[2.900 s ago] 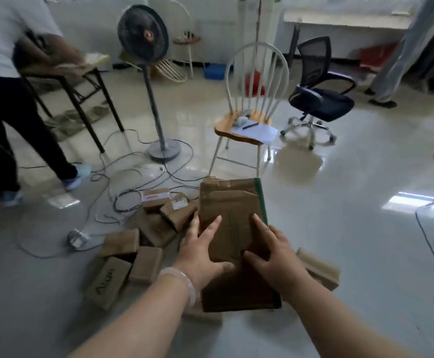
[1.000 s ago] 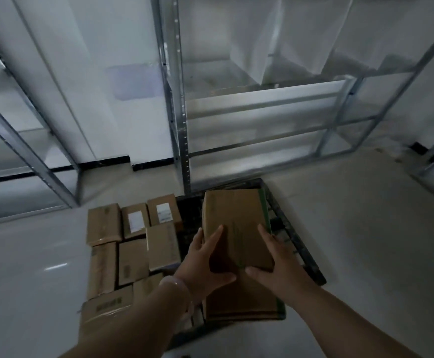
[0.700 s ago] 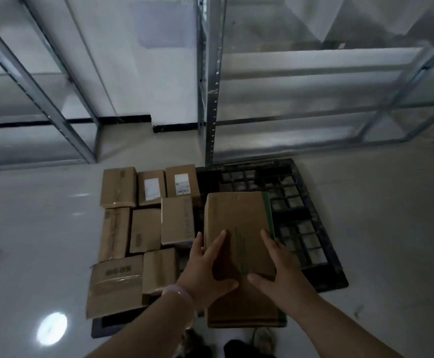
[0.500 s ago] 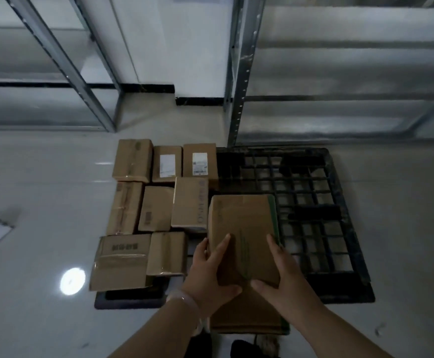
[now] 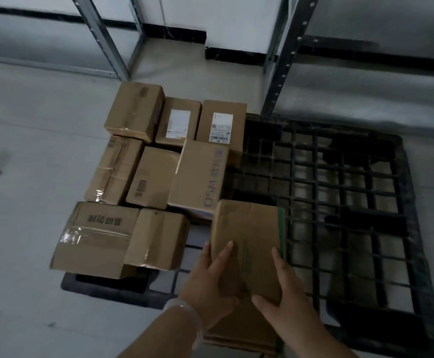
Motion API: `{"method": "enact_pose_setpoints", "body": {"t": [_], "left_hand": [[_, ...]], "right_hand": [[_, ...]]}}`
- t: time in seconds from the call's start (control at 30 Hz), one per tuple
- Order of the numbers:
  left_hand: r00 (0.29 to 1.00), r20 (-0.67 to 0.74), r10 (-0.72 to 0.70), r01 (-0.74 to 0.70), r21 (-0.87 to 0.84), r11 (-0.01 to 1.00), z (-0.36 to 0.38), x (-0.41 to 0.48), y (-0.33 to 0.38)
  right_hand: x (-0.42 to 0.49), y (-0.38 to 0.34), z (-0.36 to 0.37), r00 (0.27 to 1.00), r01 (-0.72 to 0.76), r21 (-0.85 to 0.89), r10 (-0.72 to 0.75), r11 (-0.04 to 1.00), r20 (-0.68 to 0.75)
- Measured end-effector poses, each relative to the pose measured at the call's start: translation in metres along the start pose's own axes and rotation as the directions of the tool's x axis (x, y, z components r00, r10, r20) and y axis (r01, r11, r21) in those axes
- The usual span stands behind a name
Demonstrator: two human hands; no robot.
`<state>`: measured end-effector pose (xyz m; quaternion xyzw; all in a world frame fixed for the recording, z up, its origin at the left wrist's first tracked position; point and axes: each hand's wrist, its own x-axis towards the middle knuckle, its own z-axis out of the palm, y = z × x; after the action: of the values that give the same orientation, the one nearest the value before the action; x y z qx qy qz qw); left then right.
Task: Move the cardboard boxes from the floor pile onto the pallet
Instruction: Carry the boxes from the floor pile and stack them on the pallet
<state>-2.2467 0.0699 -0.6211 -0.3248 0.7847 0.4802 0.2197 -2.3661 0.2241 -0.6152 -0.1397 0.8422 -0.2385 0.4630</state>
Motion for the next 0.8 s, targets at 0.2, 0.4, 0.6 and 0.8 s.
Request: {"method": "enact_pose_setpoints", "body": {"t": [0.2, 0.4, 0.6, 0.8], "left_hand": [[0.999, -0.035, 0.010, -0.010, 0.005, 1.000, 0.015, 0.094, -0.007], [0.998, -0.055, 0.017, -0.014, 0.047, 0.999, 0.036, 0.164, -0.039], [0.996, -0.067, 0.062, -0.058, 0.061, 0.996, 0.061, 0.194, -0.080], [0.940, -0.220, 0.262, -0.193, 0.290, 0.937, 0.074, 0.177, -0.108]], "right_hand": [[0.090, 0.030, -0.003, 0.996, 0.024, 0.026, -0.022, 0.999, -0.088], [0.159, 0.053, 0.018, 0.989, 0.086, -0.009, -0.086, 0.996, -0.119], [0.189, 0.078, 0.040, 0.994, 0.067, -0.006, -0.067, 0.998, -0.083], [0.164, 0.098, 0.065, 0.973, 0.137, -0.118, -0.157, 0.983, -0.172]]}}
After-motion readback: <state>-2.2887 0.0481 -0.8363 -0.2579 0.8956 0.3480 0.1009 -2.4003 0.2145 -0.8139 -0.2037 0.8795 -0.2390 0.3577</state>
